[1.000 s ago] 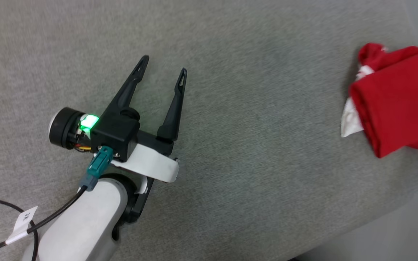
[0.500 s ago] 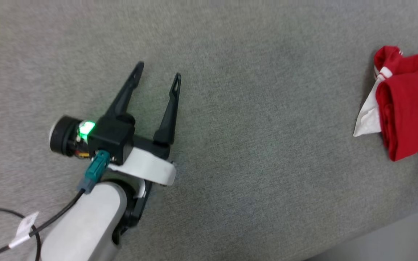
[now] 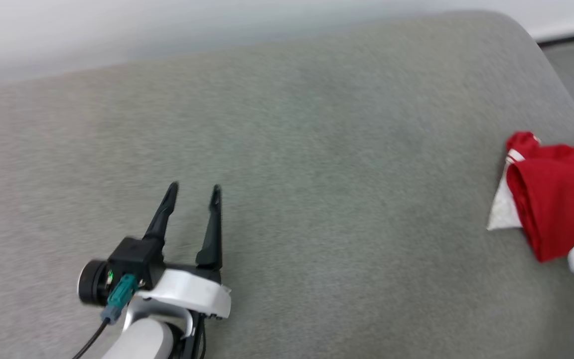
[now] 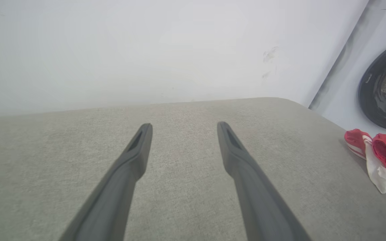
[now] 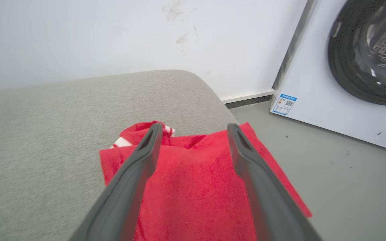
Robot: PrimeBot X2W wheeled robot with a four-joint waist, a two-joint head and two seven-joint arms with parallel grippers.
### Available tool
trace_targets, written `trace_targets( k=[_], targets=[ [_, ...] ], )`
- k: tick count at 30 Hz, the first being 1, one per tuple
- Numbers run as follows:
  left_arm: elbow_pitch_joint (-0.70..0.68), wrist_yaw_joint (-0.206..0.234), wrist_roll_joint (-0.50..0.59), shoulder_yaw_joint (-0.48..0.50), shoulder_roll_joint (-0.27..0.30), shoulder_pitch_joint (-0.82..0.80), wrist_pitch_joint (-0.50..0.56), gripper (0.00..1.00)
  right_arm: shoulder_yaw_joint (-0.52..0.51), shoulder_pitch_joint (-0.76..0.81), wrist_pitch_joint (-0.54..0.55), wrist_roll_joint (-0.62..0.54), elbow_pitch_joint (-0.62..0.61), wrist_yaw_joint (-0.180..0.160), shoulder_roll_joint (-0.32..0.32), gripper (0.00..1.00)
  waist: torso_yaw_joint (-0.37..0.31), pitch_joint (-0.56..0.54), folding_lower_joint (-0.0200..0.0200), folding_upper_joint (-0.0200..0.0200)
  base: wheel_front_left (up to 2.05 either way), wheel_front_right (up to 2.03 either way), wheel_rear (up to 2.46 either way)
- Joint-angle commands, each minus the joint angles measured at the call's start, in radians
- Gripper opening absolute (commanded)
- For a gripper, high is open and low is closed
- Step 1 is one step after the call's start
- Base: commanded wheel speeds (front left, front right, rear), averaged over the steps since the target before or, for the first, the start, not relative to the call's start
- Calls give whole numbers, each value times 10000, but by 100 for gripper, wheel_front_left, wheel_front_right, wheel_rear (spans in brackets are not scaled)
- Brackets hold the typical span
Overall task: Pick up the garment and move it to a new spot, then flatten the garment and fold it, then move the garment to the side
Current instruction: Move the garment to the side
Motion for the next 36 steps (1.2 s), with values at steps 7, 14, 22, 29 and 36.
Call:
trace_targets(
  k=[7,14,22,29,36],
  targets=[
    [150,165,-180,373,-71,844,-164,100,-2,1846,850,-253,-2245,-4,1318,100,1460,-1224,1,0,0,0,0],
    [284,226,-110,914,168,1608,-222,100,111,2940,1551,-914,-4669,-4,2287,100,1922,-1831,1,0,0,0,0],
    [305,157,37,1076,452,2399,-238,100,172,4372,2362,-1496,-6891,-4,2925,100,1946,-2521,1,0,0,0,0],
    [304,113,139,967,483,2562,-240,100,150,5217,2831,-1752,-7906,-4,3155,100,1912,-2682,1,0,0,0,0],
    [334,101,109,950,496,2620,-241,100,138,5315,2989,-1846,-8209,-4,3239,100,1889,-2701,1,0,0,0,0]
  ],
)
